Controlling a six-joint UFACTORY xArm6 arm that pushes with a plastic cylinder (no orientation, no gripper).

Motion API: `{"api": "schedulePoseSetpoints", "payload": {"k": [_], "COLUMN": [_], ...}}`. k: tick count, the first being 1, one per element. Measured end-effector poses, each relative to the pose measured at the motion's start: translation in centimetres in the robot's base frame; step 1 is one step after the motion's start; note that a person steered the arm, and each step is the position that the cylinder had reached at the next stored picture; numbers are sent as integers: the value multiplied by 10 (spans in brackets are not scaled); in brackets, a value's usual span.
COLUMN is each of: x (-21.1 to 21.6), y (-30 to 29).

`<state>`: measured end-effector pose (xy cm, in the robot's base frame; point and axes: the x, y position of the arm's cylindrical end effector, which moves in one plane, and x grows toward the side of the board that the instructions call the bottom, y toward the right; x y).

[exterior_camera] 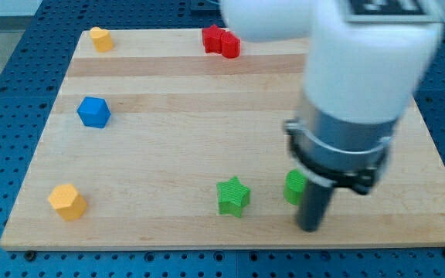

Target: Push the green circle into the green star

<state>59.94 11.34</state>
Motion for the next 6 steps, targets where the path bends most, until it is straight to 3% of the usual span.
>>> {"api": "schedulePoseSetpoints", "payload": {"k": [1,2,4,5,6], "x": [-19,-52,-41,-41,-62], "y": [65,58,-54,-45,37]}}
